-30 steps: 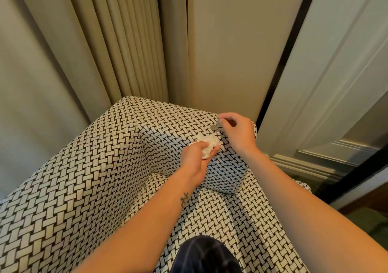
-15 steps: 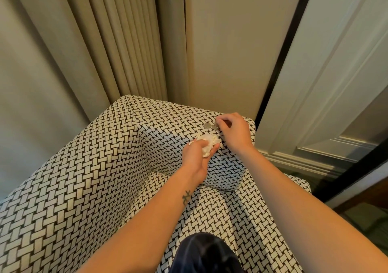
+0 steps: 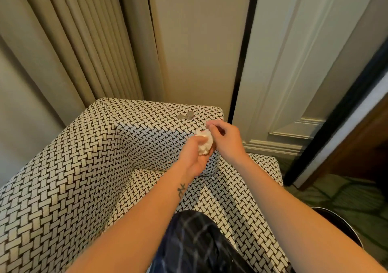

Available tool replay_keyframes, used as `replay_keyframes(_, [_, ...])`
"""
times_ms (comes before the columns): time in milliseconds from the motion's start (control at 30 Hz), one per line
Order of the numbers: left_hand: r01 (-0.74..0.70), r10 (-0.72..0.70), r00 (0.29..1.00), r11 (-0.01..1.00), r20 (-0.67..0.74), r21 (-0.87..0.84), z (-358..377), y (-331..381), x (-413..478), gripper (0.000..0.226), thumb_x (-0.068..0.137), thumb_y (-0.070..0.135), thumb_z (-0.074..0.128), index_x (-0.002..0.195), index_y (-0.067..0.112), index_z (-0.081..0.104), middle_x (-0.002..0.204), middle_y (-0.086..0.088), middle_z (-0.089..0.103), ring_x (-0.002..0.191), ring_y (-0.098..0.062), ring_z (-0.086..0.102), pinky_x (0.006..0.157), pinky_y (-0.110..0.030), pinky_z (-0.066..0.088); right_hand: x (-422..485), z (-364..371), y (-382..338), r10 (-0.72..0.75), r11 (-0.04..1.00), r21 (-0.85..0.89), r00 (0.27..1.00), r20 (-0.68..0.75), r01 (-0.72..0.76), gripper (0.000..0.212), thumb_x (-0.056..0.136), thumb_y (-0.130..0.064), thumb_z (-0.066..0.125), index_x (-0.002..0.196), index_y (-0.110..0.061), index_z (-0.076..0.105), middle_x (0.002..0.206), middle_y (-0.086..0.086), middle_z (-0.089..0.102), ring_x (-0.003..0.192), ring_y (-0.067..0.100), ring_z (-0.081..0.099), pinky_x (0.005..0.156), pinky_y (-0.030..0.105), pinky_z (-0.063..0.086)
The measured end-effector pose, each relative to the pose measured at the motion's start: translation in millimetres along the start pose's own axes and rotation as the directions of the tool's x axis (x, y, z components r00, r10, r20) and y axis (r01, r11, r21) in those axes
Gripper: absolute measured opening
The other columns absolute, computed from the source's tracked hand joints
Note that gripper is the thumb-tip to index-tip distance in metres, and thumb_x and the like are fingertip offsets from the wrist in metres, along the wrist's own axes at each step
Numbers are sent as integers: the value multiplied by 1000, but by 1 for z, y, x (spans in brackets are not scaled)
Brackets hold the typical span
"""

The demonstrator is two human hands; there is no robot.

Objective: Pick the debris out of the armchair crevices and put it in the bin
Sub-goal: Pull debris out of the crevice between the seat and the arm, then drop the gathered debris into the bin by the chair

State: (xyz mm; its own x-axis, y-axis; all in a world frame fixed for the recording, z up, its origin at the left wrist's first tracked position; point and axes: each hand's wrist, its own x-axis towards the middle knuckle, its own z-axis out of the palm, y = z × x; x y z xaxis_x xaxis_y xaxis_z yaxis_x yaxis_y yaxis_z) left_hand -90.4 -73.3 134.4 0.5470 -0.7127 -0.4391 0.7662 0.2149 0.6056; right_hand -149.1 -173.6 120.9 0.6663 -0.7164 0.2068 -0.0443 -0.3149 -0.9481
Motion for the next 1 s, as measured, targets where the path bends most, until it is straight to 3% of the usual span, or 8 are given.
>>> replay_keyframes(67, [31,-31,999,1000,21,3,7,-17,-4,23,98,-5,47,119,-3,56,114,-22,67,99,-27,67,84,-32,56,-17,-19,3,27,1000,13,999,-34,-26,23,103,-18,56,116,-14,74,110,-10,71,102,2,65,84,18,53])
replay_keyframes(167, [76,-77,995,997,64,24,18,-46,-9,30,99,-1,48,129,-4,55,117,-23,68,99,-27,68,82,-31,56,-41,-50,14,50,997,62,995,-90,-45,23,104,-18,54,116,-14,73,110,-7,73,97,-1,66,77,11,51])
replay_keyframes(267, [101,-109,986,992,127,70,32,-77,-9,27,102,5,48,126,-4,58,113,-21,71,100,-26,69,85,-33,56,-65,-82,25,77,993,94,988,-132,-64,21,102,-16,57,115,-15,74,106,-8,73,91,-6,66,73,11,51])
replay_keyframes(467, [199,-218,961,973,172,120,63,-156,-6,33,101,19,54,127,0,61,121,-19,68,104,-25,65,94,-35,53,-109,-150,66,124,992,22,970,-208,-122,26,95,-10,65,114,-25,74,110,-16,71,103,-4,64,86,17,55])
replay_keyframes(633, [319,-332,924,943,188,98,87,-223,0,48,101,29,47,131,-6,58,112,-21,68,91,-25,65,88,-33,48,-138,-211,101,152,985,-31,941,-303,-169,26,95,-7,65,115,-22,74,110,-14,71,102,-5,64,86,14,52])
replay_keyframes(800, [388,-411,900,907,146,166,104,-289,14,60,96,30,47,145,-4,47,129,-22,56,116,-30,51,104,-38,38,-162,-263,138,190,975,-36,906,-378,-220,25,96,-5,63,113,-19,74,108,-12,72,99,-10,63,78,4,47])
replay_keyframes(933, [412,-449,880,884,157,220,116,-333,26,57,99,31,41,144,-2,49,129,-23,58,106,-30,60,96,-39,45,-175,-290,172,249,960,-8,863,-439,-280,25,94,-3,63,112,-17,74,110,-7,71,99,-8,63,77,3,45])
replay_keyframes(1000, [431,-471,873,867,128,250,119,-354,36,59,100,35,39,146,-2,47,136,-26,57,114,-35,60,103,-42,44,-178,-298,189,276,950,-2,838,-470,-314,26,95,-3,62,109,-22,73,112,-6,70,105,0,63,81,4,45])
